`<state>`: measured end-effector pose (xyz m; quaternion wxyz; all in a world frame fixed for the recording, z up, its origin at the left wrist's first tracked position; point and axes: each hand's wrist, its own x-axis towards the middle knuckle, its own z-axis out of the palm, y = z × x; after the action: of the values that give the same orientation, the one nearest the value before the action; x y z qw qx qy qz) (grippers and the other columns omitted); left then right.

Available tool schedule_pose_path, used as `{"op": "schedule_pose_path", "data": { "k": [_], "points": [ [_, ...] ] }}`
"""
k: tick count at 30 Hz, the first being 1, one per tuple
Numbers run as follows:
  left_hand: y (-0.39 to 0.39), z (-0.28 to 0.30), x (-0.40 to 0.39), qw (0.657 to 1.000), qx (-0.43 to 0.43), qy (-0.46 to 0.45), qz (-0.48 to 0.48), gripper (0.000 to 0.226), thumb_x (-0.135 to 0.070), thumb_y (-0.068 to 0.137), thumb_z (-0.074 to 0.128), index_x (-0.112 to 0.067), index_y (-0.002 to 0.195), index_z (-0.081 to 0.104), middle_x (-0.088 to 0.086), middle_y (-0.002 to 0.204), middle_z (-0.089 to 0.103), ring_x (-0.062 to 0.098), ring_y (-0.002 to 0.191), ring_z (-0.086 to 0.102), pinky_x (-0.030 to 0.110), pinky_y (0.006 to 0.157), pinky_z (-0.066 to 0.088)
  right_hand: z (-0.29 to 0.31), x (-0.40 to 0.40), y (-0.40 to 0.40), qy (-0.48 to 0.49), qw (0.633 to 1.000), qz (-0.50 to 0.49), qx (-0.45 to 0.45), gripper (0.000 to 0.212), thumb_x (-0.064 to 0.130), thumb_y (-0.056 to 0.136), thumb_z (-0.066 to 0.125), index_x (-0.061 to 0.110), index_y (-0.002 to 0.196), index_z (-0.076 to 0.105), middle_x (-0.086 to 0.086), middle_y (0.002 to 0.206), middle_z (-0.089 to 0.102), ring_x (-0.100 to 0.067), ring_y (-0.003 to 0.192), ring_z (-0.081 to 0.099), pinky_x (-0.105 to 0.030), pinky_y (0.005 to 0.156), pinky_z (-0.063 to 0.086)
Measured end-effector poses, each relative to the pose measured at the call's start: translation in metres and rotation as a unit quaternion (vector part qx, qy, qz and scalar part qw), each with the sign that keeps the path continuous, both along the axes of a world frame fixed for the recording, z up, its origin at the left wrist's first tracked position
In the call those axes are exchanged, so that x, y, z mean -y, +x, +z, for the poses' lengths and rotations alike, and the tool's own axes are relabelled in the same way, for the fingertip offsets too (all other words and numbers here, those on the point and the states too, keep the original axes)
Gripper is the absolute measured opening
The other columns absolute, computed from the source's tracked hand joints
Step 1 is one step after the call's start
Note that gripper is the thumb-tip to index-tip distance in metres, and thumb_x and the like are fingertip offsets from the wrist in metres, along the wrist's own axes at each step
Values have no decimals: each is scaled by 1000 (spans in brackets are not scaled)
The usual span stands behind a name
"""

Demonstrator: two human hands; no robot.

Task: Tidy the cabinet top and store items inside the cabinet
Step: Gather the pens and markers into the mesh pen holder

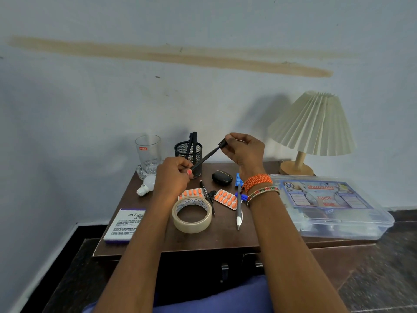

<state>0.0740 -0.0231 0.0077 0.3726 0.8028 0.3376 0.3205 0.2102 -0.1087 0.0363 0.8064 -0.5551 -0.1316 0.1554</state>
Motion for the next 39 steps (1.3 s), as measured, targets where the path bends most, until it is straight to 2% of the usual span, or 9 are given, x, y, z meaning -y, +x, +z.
{"op": "schedule_pose_path", "data": {
  "k": [13,16,21,25,29,33,36,39],
  "points": [
    [-4,3,-1,1000,5,-2,2,17,-1,89,56,-4,103,66,15,95,71,19,78,63,28,81,50,0,-4,-2,20,998,-63,0,12,0,83,69,2,95,66,-15,90,69,-22,78,70,-33,75,60],
    [-4,3,0,1000,0,5,3,19,-2,90,56,-4,106,65,15,95,71,18,78,63,26,79,48,0,-4,-4,8,1000,-27,3,13,-1,84,67,1,96,65,-17,93,69,-22,79,70,-32,75,60],
    [-5,3,0,1000,0,8,2,18,-1,89,57,-3,105,66,17,97,71,24,84,67,32,84,52,0,-3,-7,-5,1000,14,1,9,-3,84,66,3,90,64,-22,98,68,-25,80,70,-33,76,59],
    [-4,3,2,1000,4,-1,-5,19,-1,90,56,-3,106,65,16,96,71,16,74,64,25,76,51,0,-2,-5,-6,1000,14,-1,10,-2,84,66,7,84,63,-21,95,68,-23,76,70,-33,75,59],
    [1,6,11,995,35,-84,-48,22,-4,92,54,-3,112,63,9,85,67,3,54,59,11,51,46,0,-3,-7,-22,999,31,21,7,-1,85,66,6,83,64,-19,90,69,-24,77,70,-30,71,60],
    [7,9,20,987,53,-142,-54,20,-4,94,50,-5,109,62,2,76,64,6,57,53,7,41,41,0,-6,-8,-73,993,26,83,7,9,89,62,12,83,62,-15,88,71,-21,73,70,-30,63,58],
    [10,11,22,980,77,-178,-41,15,-4,94,48,-7,102,61,-1,69,60,6,54,48,12,40,37,0,-7,-8,-110,988,18,108,12,21,94,57,15,84,60,-9,86,69,-16,73,66,-29,60,57],
    [12,12,26,974,83,-211,-28,16,-2,94,47,-8,99,61,0,66,58,8,52,43,18,45,32,-2,-9,-9,-114,986,-2,122,24,27,94,54,5,88,62,-12,84,67,-21,78,65,-29,54,55]
  ]
}}
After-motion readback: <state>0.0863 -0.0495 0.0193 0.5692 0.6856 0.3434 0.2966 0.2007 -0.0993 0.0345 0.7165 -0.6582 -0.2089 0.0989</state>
